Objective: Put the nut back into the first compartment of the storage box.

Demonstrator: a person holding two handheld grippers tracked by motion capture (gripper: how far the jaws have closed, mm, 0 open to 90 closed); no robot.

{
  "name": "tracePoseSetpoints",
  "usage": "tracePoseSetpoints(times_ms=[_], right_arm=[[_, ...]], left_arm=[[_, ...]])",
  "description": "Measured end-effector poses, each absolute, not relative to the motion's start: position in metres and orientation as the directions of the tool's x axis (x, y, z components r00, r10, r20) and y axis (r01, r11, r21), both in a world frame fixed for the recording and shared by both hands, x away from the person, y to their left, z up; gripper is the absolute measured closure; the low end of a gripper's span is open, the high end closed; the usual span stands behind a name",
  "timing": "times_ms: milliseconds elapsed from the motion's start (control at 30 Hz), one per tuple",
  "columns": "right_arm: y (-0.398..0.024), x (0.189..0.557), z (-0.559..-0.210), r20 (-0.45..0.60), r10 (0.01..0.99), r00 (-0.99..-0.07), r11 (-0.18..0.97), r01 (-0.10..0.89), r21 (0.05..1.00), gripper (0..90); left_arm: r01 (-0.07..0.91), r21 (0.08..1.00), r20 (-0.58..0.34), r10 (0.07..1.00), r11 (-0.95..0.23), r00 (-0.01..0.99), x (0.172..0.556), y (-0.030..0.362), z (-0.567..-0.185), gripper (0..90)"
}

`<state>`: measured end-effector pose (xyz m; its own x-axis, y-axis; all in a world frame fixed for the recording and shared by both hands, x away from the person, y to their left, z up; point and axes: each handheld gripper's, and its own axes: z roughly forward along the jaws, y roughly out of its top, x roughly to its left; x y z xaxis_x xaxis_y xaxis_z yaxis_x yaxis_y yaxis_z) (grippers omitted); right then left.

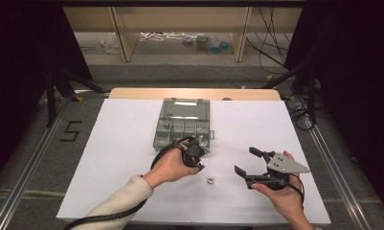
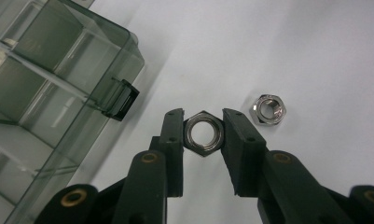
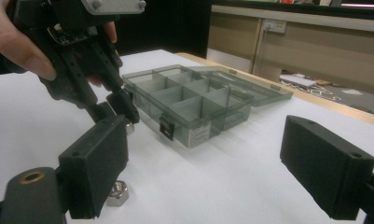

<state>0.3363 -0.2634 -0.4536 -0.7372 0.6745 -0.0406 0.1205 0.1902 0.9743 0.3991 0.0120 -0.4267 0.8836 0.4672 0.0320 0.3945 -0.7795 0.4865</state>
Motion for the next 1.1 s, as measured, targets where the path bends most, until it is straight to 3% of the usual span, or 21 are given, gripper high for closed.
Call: tracePoseSetpoints(times_ms=[1100], right_arm=[[-0.264,0.335,-0.453,-0.034,0.678,-0.734,0.193,0.134,0.972,15.9]], left_arm=[[0.413,0.524,0.064,0.518,-0.745,0.853,0.415,0.039,-0.402,70.4]])
